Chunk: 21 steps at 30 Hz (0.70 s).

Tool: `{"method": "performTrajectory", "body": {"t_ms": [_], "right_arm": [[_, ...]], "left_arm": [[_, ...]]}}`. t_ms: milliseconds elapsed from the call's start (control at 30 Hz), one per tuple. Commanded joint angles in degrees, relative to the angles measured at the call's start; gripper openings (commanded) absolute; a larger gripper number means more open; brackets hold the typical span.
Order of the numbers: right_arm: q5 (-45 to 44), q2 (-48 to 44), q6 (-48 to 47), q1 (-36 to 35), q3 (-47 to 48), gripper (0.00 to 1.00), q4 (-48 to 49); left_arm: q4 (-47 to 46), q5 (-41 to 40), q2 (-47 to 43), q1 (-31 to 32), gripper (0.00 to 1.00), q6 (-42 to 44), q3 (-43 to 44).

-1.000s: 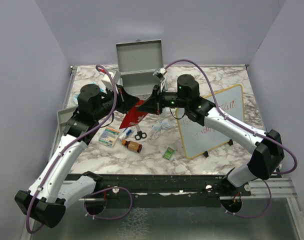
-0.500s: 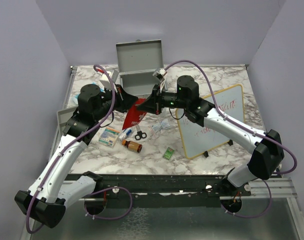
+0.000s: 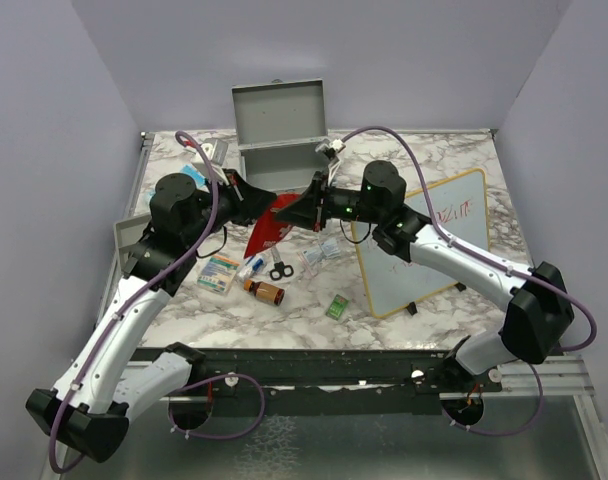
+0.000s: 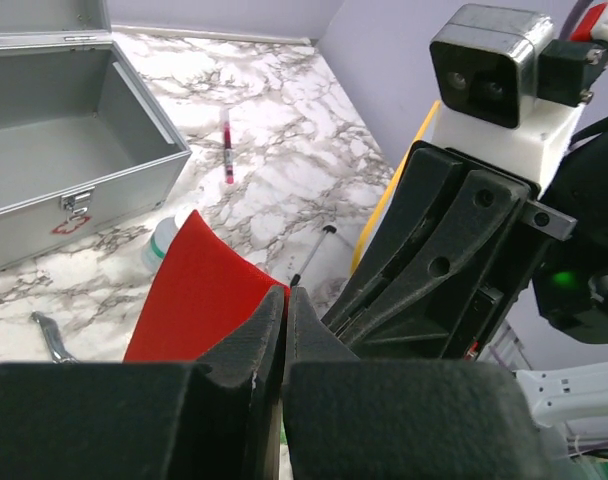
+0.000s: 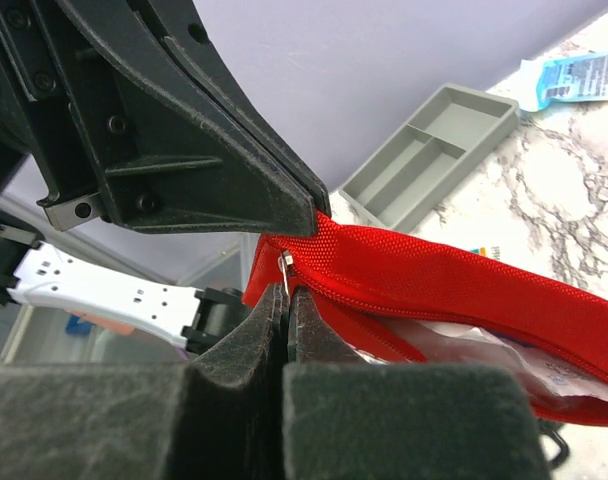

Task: Organize the medicine kit
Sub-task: Zip the medicine pouch.

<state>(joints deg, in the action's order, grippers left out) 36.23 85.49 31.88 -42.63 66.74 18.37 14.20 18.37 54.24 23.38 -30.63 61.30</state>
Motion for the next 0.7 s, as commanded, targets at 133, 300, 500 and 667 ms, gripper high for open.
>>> {"method": "performTrajectory", "body": {"t_ms": [133,300,500,667], "right_arm": [[0.79,-2.22,2.28,1.59,-2.91,0.01,0.81],[1.37,-2.85,-9.45,1.58,-3.10,0.01,-4.42],[-3.32,-4.30,-20.12,1.59,-1.13,0.01,-12.88],[-4.49,-4.33,-19.44,1.67,-0.95,0.01,-13.09]], "left_arm": [[-4.18,-7.69,-4.87,-0.52,0.00,-1.31,2.81],[-2.16,-6.66,-3.71,-0.52,0.00,-0.54,4.30],[3.84,-6.60,-1.55,-0.52,0.00,1.44,9.19],[3.91,-5.06,-1.19,-0.52,0.00,0.69,9.61]]}}
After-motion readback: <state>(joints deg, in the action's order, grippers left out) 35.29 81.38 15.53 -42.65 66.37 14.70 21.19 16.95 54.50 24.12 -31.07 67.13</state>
